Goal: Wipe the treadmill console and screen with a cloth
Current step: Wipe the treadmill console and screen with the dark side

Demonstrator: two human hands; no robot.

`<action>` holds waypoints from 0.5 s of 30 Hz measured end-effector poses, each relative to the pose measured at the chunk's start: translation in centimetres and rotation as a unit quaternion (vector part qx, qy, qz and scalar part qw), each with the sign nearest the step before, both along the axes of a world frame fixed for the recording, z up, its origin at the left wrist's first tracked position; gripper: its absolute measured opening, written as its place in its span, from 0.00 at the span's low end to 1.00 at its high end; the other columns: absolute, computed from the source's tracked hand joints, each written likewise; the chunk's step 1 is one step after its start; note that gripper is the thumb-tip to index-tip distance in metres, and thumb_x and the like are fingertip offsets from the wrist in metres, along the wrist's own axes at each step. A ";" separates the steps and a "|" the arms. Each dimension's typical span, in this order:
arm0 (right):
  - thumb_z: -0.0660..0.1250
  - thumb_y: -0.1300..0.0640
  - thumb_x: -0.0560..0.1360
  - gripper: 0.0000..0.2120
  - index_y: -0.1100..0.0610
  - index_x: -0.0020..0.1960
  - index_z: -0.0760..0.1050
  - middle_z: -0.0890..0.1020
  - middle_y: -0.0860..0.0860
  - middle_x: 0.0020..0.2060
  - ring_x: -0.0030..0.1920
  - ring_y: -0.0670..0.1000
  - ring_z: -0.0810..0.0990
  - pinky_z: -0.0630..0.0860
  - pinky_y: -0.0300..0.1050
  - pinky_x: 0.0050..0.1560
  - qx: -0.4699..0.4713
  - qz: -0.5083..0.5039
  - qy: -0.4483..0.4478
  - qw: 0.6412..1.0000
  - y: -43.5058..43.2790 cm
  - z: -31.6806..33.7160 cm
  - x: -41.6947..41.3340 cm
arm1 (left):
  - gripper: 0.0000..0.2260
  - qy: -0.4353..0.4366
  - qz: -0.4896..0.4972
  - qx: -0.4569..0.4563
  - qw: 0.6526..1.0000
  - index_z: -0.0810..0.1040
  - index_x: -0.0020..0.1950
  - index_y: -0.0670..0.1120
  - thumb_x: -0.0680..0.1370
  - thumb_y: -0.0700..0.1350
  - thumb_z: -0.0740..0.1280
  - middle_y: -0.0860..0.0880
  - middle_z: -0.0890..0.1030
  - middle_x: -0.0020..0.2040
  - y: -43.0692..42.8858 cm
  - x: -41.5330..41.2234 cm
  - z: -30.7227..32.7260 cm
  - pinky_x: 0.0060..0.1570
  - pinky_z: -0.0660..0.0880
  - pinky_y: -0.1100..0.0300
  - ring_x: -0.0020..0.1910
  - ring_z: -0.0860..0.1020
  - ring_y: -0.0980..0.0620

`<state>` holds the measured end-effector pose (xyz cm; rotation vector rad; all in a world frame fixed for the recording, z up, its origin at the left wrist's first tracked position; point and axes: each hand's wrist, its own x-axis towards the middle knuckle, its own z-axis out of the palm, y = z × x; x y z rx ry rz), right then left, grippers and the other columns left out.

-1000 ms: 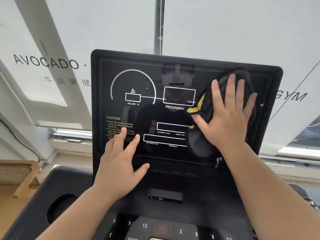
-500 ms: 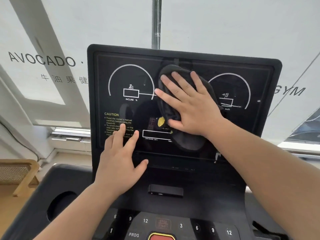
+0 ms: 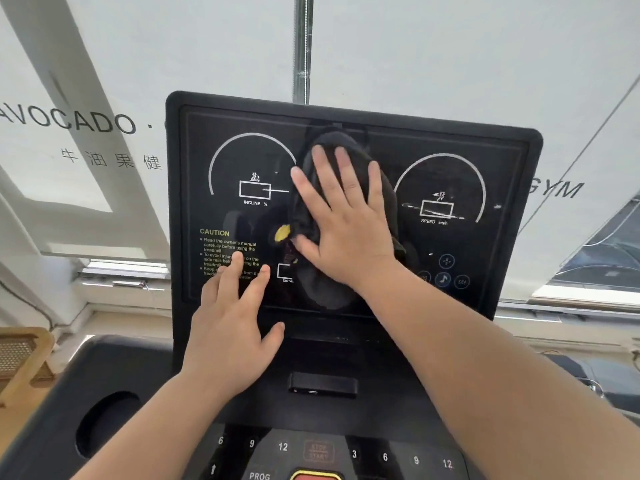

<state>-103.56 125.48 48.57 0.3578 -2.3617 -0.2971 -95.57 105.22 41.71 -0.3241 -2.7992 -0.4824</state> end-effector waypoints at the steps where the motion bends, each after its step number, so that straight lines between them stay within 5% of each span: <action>1: 0.60 0.33 0.77 0.42 0.48 0.84 0.52 0.52 0.55 0.84 0.83 0.60 0.49 0.43 0.69 0.80 0.041 0.032 -0.008 0.999 0.6 0.0 0.0 | 0.38 -0.003 0.001 0.000 1.000 0.66 0.78 0.52 0.70 0.57 0.74 0.43 0.59 0.80 0.0 0.0 0.0 0.57 0.76 0.42 0.72 0.61 0.38; 6: 0.59 0.33 0.76 0.41 0.45 0.84 0.53 0.53 0.52 0.84 0.83 0.58 0.50 0.42 0.66 0.81 0.158 0.104 -0.026 0.982 5.7 2.8 -0.9 | 0.38 -0.010 0.002 0.007 1.000 0.64 0.78 0.54 0.70 0.58 0.73 0.44 0.57 0.80 -0.1 0.0 0.1 0.59 0.75 0.42 0.73 0.60 0.39; 9: 0.62 0.32 0.76 0.42 0.44 0.84 0.52 0.52 0.54 0.84 0.83 0.60 0.49 0.40 0.66 0.80 -0.009 -0.022 0.029 0.999 8.1 4.8 -1.1 | 0.38 -0.012 0.000 0.021 1.000 0.62 0.79 0.54 0.71 0.58 0.73 0.46 0.55 0.81 0.0 0.2 0.3 0.61 0.74 0.43 0.74 0.57 0.41; 12: 0.56 0.30 0.78 0.42 0.48 0.84 0.49 0.49 0.58 0.84 0.83 0.63 0.46 0.41 0.70 0.79 -0.217 -0.171 0.054 0.960 7.4 5.4 -1.0 | 0.37 -0.015 -0.002 0.032 0.999 0.62 0.79 0.55 0.72 0.57 0.73 0.47 0.54 0.81 0.0 0.3 0.4 0.61 0.74 0.43 0.75 0.56 0.42; 15: 0.52 0.28 0.78 0.45 0.54 0.85 0.48 0.49 0.62 0.83 0.82 0.66 0.47 0.41 0.72 0.79 -0.200 -0.182 0.059 0.961 2.9 3.7 -1.0 | 0.37 -0.021 0.000 0.031 0.999 0.63 0.79 0.55 0.72 0.56 0.73 0.47 0.54 0.81 0.0 0.2 0.3 0.60 0.75 0.43 0.74 0.57 0.41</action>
